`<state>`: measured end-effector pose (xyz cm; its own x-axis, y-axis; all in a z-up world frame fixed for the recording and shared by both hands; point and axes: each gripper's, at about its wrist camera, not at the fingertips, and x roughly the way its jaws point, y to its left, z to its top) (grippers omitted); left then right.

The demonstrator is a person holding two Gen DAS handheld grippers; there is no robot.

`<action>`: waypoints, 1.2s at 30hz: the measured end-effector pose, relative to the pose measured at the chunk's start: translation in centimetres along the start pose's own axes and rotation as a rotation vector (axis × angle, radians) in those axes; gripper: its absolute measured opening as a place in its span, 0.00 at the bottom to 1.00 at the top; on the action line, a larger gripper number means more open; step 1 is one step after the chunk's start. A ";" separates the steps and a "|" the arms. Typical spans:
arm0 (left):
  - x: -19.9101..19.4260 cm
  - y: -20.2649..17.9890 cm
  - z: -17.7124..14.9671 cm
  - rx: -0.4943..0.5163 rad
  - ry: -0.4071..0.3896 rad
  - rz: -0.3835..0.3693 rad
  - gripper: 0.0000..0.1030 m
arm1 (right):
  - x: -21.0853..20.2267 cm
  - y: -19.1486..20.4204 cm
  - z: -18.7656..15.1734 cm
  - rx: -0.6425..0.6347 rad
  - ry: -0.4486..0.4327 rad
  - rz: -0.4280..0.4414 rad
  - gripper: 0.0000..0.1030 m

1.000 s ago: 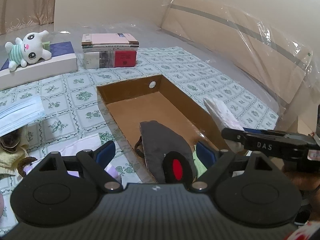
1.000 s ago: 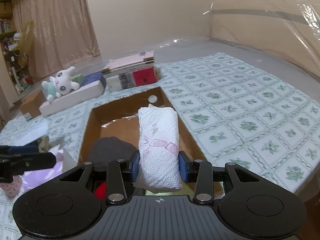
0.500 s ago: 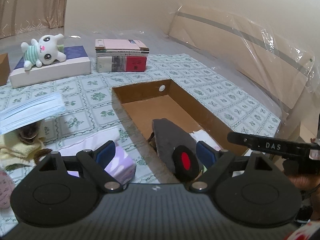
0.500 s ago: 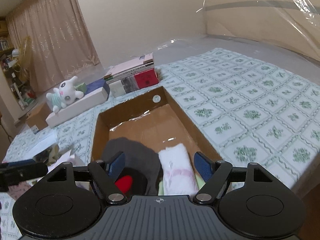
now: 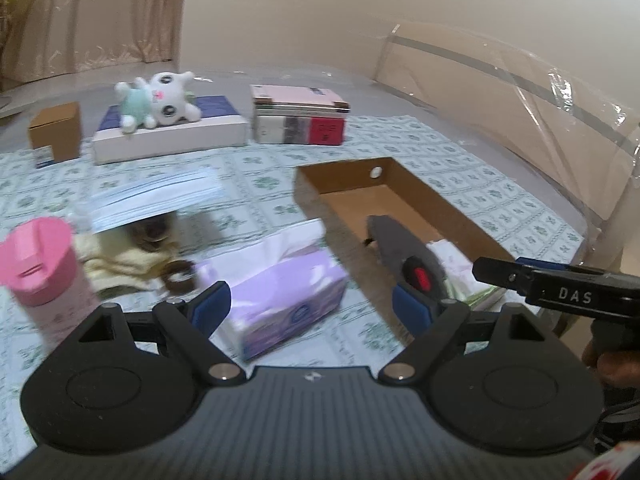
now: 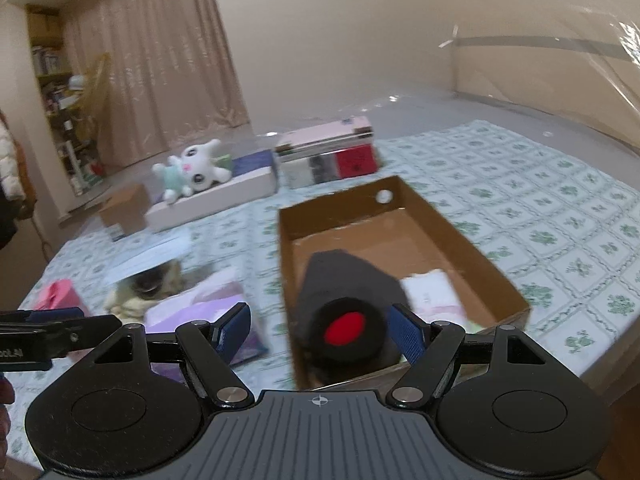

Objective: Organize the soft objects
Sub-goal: 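Lift both open tools out of the tray and back over the table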

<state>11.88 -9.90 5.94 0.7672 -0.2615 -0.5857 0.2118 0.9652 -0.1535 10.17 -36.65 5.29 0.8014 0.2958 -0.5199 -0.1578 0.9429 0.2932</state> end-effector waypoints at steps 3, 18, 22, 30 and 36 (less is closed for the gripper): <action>-1.4 1.5 -0.7 -0.017 -0.004 0.027 0.84 | 0.0 1.9 -0.6 -0.010 0.010 0.027 0.73; -6.5 8.7 -3.6 -0.095 -0.018 0.150 0.84 | 0.8 9.4 -2.1 -0.100 0.055 0.125 0.73; -6.8 9.7 -3.9 -0.111 -0.021 0.163 0.84 | 1.1 10.3 -2.2 -0.117 0.062 0.133 0.73; -6.9 10.0 -4.0 -0.114 -0.024 0.168 0.84 | 1.7 10.7 -2.4 -0.128 0.073 0.132 0.73; -6.4 10.3 -4.0 -0.107 -0.020 0.180 0.84 | 2.3 10.9 -2.6 -0.137 0.087 0.136 0.73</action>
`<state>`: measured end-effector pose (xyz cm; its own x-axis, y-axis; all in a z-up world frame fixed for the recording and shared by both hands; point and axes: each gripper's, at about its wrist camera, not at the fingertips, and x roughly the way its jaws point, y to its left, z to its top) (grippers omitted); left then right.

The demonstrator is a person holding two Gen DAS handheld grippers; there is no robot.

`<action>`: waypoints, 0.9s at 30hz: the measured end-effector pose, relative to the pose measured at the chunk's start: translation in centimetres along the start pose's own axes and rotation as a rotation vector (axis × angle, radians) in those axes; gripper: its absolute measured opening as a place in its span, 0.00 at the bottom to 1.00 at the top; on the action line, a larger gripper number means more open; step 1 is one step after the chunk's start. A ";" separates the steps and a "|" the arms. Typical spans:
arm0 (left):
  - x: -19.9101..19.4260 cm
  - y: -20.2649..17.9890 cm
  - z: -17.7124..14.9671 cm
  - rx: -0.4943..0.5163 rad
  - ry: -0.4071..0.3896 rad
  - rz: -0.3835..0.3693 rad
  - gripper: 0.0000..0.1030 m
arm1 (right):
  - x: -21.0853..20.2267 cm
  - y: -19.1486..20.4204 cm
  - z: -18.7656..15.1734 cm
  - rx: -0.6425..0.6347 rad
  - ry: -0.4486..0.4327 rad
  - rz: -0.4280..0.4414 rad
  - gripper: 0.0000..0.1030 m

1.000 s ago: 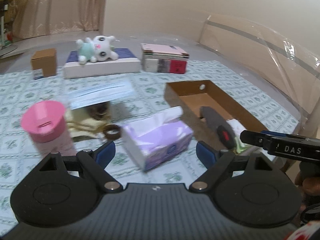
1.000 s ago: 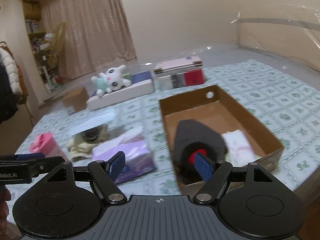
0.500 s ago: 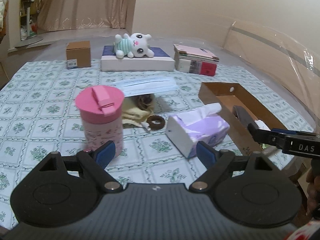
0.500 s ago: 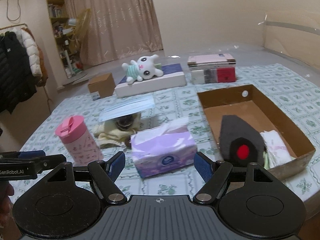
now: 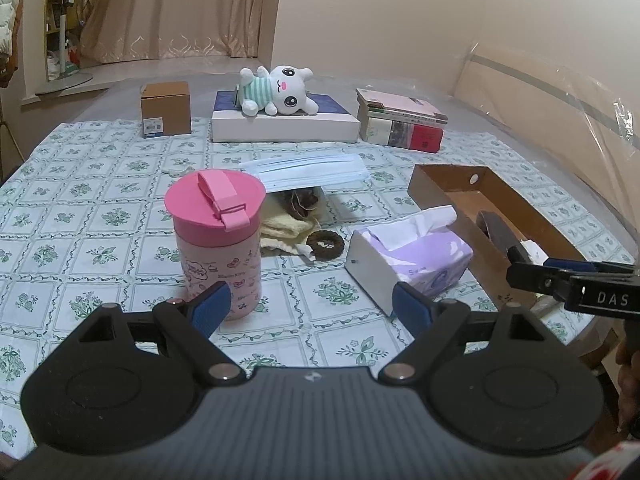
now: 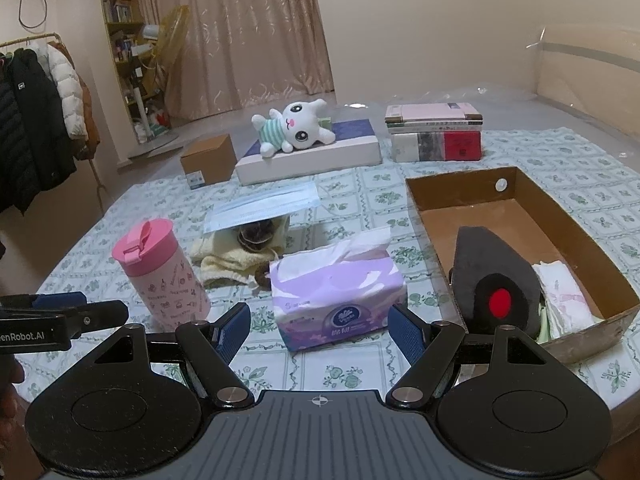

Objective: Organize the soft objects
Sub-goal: 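Lift both open tools out of the tray and back over the table, then grasp the blue surgical mask by its edge with the right tool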

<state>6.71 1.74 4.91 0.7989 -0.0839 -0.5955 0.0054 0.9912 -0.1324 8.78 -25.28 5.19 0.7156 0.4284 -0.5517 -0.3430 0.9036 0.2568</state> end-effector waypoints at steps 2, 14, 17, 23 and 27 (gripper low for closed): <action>0.1 0.1 0.0 0.000 0.002 0.002 0.84 | 0.3 0.0 0.0 -0.001 0.005 0.003 0.73; 1.6 0.5 -0.2 0.002 0.025 0.000 0.83 | 2.2 -0.3 0.5 -0.018 0.027 0.010 0.73; 2.0 0.7 0.0 0.009 0.026 -0.004 0.83 | 2.8 -0.3 0.9 -0.043 0.031 0.011 0.73; 2.6 0.8 1.1 0.059 0.024 -0.024 0.80 | 4.2 -0.1 2.9 -0.163 0.032 0.022 0.73; 2.9 0.9 2.5 0.115 0.019 -0.045 0.80 | 5.6 0.3 4.5 -0.296 0.030 0.040 0.73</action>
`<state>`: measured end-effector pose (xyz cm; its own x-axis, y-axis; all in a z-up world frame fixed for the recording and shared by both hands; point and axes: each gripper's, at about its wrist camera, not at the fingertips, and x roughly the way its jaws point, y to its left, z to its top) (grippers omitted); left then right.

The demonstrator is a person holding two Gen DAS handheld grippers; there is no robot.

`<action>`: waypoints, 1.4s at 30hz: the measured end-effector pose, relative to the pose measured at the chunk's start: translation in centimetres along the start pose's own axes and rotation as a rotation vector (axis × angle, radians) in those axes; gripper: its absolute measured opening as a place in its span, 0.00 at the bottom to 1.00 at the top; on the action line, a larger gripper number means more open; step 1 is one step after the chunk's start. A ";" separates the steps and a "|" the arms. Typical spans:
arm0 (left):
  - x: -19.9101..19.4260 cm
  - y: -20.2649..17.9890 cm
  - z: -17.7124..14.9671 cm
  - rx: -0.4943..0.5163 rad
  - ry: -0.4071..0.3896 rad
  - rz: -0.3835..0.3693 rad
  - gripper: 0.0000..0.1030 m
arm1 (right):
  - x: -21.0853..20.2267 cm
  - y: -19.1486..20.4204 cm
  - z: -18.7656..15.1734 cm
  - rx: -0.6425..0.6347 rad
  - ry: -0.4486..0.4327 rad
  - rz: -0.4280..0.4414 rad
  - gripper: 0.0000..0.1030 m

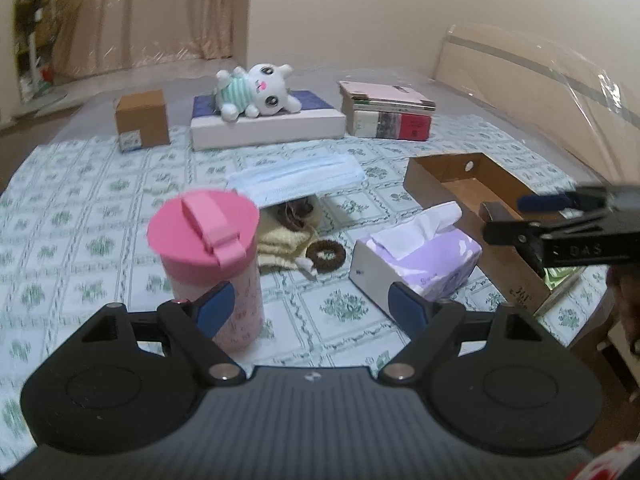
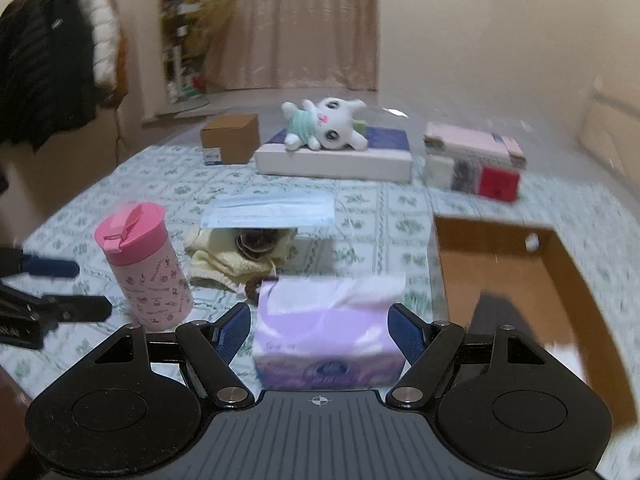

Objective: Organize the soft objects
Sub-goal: 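Grasp the blue surgical mask by its edge with the right tool, then lift the blue mask with the right tool while the left tool grasps the white cloth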

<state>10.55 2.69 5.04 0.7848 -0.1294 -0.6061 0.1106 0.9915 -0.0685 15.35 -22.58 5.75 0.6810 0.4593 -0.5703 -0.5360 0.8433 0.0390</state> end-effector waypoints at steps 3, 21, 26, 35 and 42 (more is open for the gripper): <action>0.1 0.4 1.3 0.054 -0.007 -0.012 0.80 | 1.5 0.2 1.3 -0.127 0.012 0.027 0.73; 4.5 6.9 8.7 0.284 0.057 -0.052 0.80 | 15.2 3.9 4.2 -0.816 0.097 0.077 0.73; 6.4 8.2 9.4 0.313 0.081 -0.068 0.80 | 19.3 4.0 4.4 -0.942 0.133 0.084 0.73; 8.9 9.2 10.2 0.327 0.090 -0.079 0.80 | 24.9 3.7 4.8 -1.043 0.186 0.103 0.69; 9.3 9.2 10.5 0.330 0.092 -0.071 0.80 | 23.2 3.2 5.7 -0.974 0.198 0.108 0.21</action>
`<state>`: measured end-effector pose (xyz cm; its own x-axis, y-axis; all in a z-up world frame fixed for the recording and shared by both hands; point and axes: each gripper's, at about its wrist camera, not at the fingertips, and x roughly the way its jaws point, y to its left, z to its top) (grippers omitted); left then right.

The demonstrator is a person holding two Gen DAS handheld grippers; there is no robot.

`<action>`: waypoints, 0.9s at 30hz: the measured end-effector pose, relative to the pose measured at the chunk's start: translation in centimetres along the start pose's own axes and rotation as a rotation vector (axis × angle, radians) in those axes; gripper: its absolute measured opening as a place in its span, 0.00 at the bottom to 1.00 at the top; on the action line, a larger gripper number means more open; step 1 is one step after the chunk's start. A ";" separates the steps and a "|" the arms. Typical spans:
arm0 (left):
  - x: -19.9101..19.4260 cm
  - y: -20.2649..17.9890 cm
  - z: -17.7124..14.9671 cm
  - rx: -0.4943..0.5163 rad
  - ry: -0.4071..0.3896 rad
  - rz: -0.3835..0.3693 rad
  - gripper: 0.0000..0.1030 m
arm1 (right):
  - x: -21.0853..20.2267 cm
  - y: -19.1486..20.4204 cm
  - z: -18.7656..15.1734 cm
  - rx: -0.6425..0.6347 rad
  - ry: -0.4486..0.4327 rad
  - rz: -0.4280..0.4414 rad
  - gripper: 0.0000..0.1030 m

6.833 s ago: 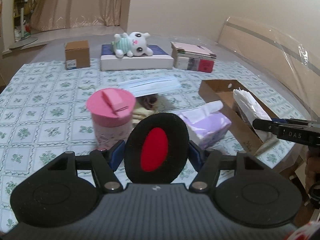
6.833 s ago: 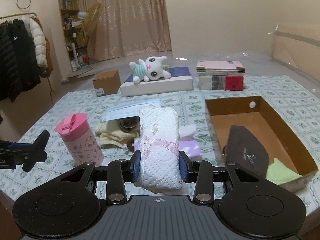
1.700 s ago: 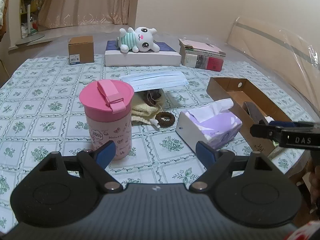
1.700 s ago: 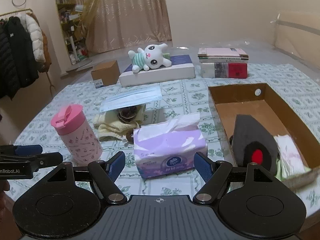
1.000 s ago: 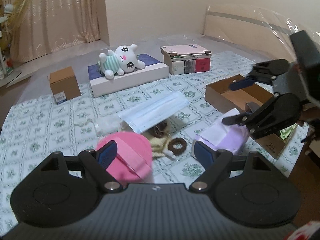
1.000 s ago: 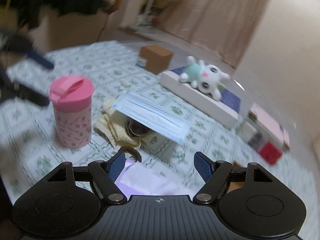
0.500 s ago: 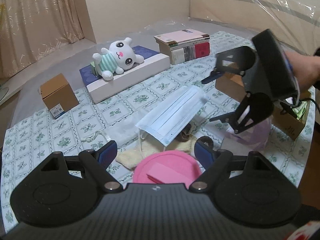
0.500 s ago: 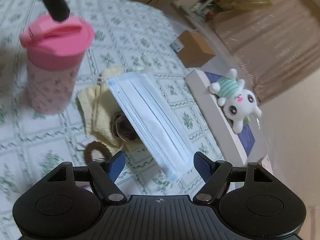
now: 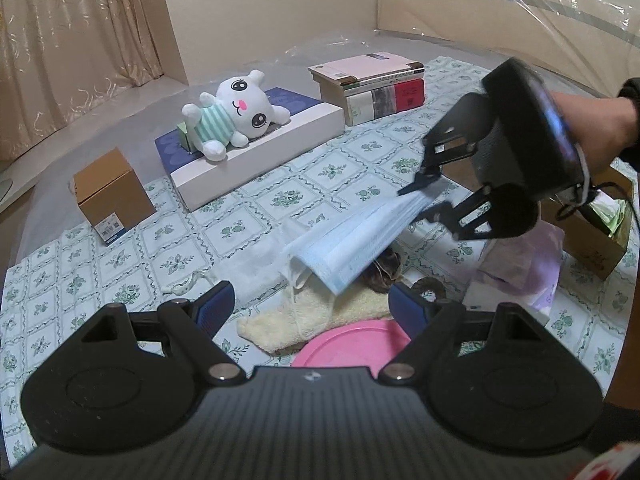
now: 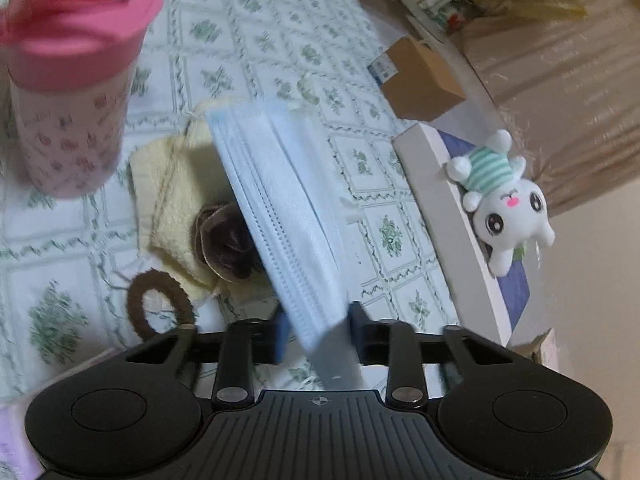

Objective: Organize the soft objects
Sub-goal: 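Lift the blue mask with the right tool while the left tool grasps the white cloth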

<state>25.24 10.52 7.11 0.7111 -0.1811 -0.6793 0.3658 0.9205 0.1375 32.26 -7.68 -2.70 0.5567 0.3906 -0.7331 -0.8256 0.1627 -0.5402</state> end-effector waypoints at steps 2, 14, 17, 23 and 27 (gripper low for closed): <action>-0.2 -0.1 0.1 0.000 0.001 -0.001 0.80 | -1.3 -0.2 -0.1 0.055 -0.013 0.000 0.13; -0.7 -1.6 3.1 0.050 0.020 -0.034 0.80 | -9.9 -3.0 -1.8 0.462 -0.089 -0.046 0.03; 0.2 -1.8 3.9 0.076 0.035 -0.037 0.80 | -11.2 -3.2 -2.8 0.514 -0.092 -0.067 0.03; 2.8 -0.1 5.2 0.082 0.074 -0.028 0.76 | -12.4 -3.8 -4.2 0.585 -0.112 -0.068 0.03; 5.8 0.9 6.0 0.071 0.126 -0.074 0.76 | -11.8 -4.4 -4.6 0.624 -0.114 -0.062 0.03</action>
<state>33.30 8.20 7.62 0.6014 -0.1982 -0.7740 0.4592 0.8785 0.1318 29.74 -17.14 6.43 0.6205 0.4520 -0.6408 -0.7094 0.6719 -0.2130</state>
